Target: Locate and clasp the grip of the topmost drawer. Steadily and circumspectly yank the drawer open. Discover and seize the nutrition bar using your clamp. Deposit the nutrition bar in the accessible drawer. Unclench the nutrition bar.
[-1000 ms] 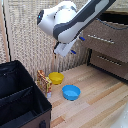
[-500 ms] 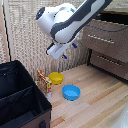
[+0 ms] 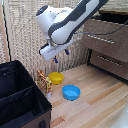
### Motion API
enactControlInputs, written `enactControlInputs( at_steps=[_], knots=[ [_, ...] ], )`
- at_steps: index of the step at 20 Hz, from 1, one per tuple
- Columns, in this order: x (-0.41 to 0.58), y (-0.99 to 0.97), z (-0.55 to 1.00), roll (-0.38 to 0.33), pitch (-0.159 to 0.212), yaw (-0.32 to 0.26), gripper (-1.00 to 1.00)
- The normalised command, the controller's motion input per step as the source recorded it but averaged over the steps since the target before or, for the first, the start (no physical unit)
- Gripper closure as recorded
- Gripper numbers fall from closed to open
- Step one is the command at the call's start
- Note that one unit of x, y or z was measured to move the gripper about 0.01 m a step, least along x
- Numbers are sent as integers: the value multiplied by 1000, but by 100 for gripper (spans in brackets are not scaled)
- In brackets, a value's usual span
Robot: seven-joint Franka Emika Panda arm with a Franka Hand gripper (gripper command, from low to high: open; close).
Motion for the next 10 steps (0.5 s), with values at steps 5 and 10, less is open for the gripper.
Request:
enactControlInputs(
  at_steps=[5, 10],
  knots=[
    [333, 277, -20, 375, 0, -119, -100],
    [320, 296, -15, 375, -2, -116, -100]
  ],
)
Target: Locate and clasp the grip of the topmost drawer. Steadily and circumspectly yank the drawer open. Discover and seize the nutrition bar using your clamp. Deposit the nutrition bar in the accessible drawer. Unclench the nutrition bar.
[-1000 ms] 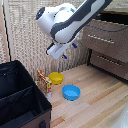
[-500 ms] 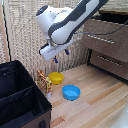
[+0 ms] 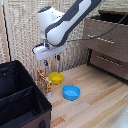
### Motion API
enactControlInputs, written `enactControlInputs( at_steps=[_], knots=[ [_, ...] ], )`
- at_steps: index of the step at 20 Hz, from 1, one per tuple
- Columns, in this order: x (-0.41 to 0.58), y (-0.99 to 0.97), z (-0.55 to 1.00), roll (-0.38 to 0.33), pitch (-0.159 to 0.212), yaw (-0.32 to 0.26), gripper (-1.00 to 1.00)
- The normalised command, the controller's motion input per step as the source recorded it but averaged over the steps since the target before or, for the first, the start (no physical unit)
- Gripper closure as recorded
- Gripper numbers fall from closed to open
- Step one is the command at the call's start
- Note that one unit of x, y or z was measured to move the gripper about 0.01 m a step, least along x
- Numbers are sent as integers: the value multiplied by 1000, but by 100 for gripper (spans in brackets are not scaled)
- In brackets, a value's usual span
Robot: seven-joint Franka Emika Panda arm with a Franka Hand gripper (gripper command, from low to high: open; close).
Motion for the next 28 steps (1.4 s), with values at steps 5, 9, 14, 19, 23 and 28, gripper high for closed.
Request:
enactControlInputs(
  at_steps=[5, 9, 14, 19, 23, 28],
  knots=[
    [367, 527, 0, 270, 19, -65, -100],
    [337, 511, 14, 127, 80, -52, -100],
    [393, 344, 361, -4, 126, -12, -100],
    [402, 199, 735, -61, 104, -8, -100],
    [376, 6, 319, -162, 74, -54, -100],
    [334, -546, -3, -29, 55, -27, -100]
  ],
)
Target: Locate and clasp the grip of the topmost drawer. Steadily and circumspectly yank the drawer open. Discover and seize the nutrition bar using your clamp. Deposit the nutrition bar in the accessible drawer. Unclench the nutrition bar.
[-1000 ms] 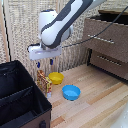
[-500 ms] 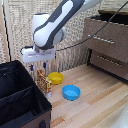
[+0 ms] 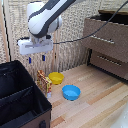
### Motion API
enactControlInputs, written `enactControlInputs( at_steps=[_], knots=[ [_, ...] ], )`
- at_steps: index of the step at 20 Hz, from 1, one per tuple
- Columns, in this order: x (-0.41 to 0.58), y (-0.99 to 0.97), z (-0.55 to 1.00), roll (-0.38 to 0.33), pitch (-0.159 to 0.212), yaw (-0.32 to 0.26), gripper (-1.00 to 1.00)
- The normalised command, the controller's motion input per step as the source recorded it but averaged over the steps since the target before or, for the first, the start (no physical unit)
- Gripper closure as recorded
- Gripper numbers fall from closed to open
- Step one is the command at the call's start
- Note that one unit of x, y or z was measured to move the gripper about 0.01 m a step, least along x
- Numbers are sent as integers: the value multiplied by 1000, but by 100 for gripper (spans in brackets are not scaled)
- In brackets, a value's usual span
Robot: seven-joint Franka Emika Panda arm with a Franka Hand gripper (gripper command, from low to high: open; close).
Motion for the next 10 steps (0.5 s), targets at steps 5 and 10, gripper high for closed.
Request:
enactControlInputs(
  at_steps=[5, 10],
  knots=[
    [153, -365, -162, 30, 31, 22, -100],
    [-1, -7, -614, 36, -9, 46, -100]
  ],
)
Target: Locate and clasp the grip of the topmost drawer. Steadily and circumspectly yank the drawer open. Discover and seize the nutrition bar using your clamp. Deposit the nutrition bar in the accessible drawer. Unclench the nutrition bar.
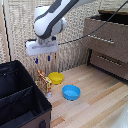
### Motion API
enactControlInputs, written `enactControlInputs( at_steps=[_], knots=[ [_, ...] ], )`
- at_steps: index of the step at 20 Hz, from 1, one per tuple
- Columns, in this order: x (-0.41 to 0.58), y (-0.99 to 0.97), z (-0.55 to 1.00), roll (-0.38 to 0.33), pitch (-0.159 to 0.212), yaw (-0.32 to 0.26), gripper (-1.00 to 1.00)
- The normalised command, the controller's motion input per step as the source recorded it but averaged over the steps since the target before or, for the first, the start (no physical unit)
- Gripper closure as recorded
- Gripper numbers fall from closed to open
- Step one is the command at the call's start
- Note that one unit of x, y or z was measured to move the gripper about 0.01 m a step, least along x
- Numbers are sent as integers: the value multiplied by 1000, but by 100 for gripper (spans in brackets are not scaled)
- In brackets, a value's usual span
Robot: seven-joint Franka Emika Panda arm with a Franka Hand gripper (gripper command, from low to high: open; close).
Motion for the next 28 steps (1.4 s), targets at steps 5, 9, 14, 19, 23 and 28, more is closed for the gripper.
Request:
enactControlInputs(
  at_steps=[5, 9, 14, 19, 23, 28],
  knots=[
    [0, 21, -597, 43, -40, 18, -100],
    [-35, -37, -360, 30, -8, 41, -100],
    [-88, -14, -90, 22, 0, 51, 100],
    [0, 17, 0, 3, -4, 0, 100],
    [45, 33, -3, 0, 0, -1, 100],
    [0, 25, 0, -2, 5, -3, 100]
  ],
)
